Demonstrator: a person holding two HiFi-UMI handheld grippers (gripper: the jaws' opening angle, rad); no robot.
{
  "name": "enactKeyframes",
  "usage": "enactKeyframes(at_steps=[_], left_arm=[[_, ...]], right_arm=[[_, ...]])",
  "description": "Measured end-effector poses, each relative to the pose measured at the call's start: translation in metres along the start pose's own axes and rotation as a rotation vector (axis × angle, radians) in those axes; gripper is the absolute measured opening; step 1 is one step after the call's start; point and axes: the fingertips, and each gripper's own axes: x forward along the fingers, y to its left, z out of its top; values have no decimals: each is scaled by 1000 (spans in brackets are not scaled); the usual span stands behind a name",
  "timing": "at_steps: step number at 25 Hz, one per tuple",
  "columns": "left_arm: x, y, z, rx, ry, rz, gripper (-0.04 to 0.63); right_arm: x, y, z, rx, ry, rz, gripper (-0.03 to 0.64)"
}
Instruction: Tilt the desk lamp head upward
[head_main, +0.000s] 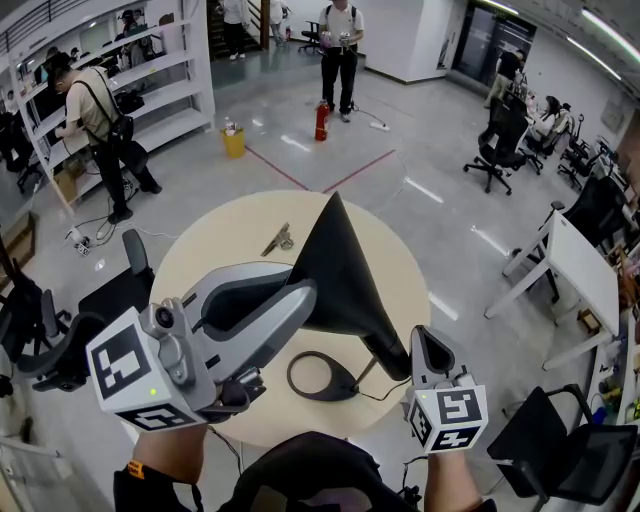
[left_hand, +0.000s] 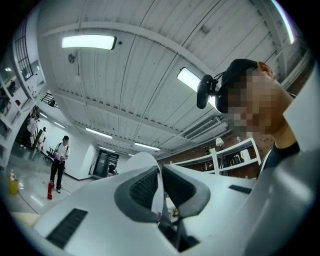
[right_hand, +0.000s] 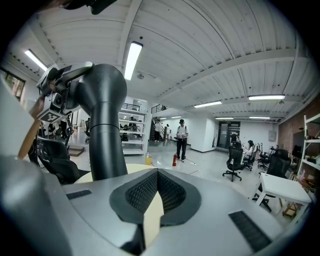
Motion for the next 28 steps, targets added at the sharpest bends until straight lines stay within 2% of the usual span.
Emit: enactKeyframes(at_steps=[4, 10, 16, 24, 28], left_arm=[[2, -6, 4, 29, 4, -11, 78], [4, -4, -2, 28, 9, 2, 77], [-7, -3, 1, 18, -41, 4, 80], [-31, -3, 2, 47, -67, 51, 80], [-47, -1, -3, 47, -82, 100, 80]], right_arm=[[-1, 3, 0, -7, 0, -6, 15], [2, 0, -3, -8, 0, -2, 15], [3, -3, -9, 14, 7, 3, 15], [-3, 6, -1, 12, -18, -31, 17], [-14, 11, 5, 8, -35, -52, 17]])
